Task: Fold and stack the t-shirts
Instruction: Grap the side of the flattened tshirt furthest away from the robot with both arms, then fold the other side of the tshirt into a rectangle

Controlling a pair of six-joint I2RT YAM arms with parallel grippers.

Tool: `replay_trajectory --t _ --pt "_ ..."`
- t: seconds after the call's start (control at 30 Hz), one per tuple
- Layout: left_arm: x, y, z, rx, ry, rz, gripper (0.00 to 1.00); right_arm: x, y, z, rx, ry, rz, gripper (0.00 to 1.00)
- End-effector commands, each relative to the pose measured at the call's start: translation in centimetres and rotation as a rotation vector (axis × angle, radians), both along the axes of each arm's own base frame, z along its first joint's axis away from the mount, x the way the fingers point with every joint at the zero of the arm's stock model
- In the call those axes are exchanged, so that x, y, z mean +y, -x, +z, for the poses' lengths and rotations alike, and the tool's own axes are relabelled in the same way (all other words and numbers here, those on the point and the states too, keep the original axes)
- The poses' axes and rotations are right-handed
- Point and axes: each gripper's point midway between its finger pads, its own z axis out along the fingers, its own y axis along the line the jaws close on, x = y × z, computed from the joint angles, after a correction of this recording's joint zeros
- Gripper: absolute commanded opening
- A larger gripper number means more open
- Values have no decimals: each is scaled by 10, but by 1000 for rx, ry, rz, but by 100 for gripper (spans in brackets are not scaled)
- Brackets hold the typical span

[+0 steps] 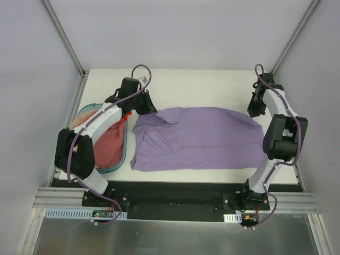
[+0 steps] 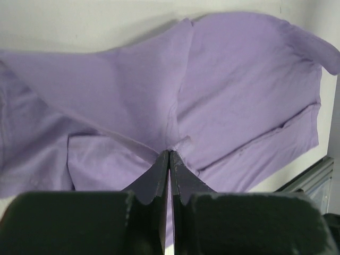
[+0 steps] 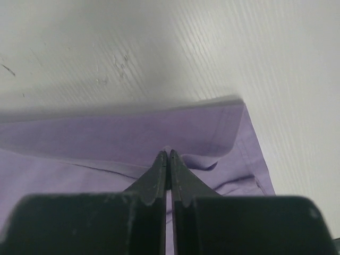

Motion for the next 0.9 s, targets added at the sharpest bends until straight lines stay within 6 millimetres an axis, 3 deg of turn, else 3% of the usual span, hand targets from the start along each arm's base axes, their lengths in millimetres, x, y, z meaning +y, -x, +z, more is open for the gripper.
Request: replay_trajectory --t 0.0,0.2,0.5,0.87 --pt "2 34 16 -26 78 5 0 -8 15 25 -59 46 -8 1" --pt "19 66 17 -28 94 76 0 -15 31 38 -58 88 -23 1" --pt "31 103 41 -55 192 151 0 -32 47 52 -71 103 -68 1" --pt "44 141 37 -29 205 173 0 -29 52 59 -84 81 -48 1"
